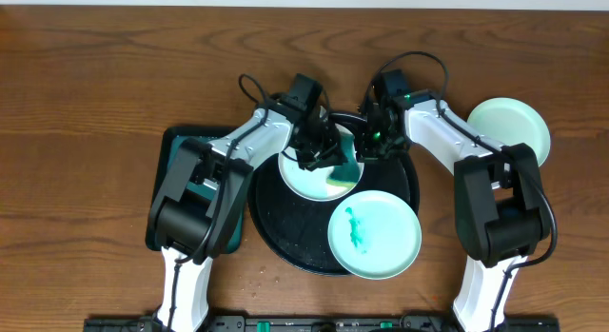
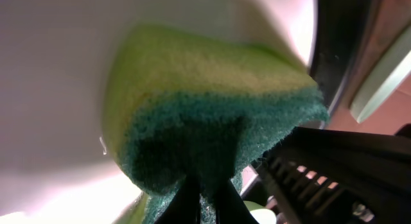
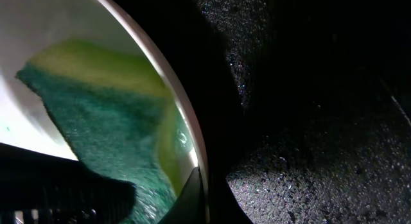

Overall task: Clean dirty plates on tray and stack at the side
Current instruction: 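Scrub the white plate with the sponge while right gripper holds rim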

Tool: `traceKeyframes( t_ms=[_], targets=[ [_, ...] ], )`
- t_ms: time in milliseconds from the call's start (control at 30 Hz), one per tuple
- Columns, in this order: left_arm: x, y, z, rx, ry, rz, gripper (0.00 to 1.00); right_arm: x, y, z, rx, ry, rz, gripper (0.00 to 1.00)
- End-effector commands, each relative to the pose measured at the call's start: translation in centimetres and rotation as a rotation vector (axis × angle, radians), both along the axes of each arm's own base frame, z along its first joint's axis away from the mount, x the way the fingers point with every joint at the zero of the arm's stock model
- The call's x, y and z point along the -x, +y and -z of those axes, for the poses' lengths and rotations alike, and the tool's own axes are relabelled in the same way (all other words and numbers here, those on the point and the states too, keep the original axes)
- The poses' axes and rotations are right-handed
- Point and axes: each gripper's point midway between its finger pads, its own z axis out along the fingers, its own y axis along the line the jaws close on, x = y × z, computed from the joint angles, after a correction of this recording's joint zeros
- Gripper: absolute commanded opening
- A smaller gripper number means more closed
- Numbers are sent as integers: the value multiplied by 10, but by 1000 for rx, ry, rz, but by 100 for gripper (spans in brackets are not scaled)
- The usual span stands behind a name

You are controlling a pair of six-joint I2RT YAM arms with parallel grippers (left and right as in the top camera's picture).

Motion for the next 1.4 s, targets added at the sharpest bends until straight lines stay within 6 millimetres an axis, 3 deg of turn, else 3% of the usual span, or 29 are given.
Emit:
traceKeyframes(
  t_ms=[0, 67, 200, 433, 567, 667, 800, 1000, 1033, 1133, 1367],
  targets=[
    [6, 0, 12, 13, 54, -8, 7, 7, 8, 2, -18, 25, -10, 1],
    [-4, 18, 20, -49, 43, -55, 7, 8, 8, 2, -17, 30, -10, 1],
    [-15, 72, 40, -240, 54, -146, 7, 9, 7, 2, -15, 35, -10, 1],
    [3, 169, 51, -620, 123, -144, 7, 8, 8, 2, -16, 31, -10, 1],
    [9, 201, 39, -798, 116, -116, 7, 7, 8, 2, -17, 28, -10, 1],
    [6, 208, 30, -863, 80, -87, 7, 7, 8, 2, -18, 25, -10, 1],
    [7, 198, 26, -860, 63, -57, 7, 7, 8, 2, -18, 25, -10, 1],
    [15, 139, 27, -677, 54, 7, 7, 6, 8, 2, -19, 23, -10, 1],
    [16, 118, 27, -613, 36, 28, 7, 7, 8, 2, -18, 25, -10, 1],
    [17, 87, 24, -518, 8, 54, 7, 8, 8, 2, -17, 28, -10, 1],
    [19, 53, 22, -466, -30, 52, 7, 10, 7, 2, -14, 37, -10, 1]
  ],
)
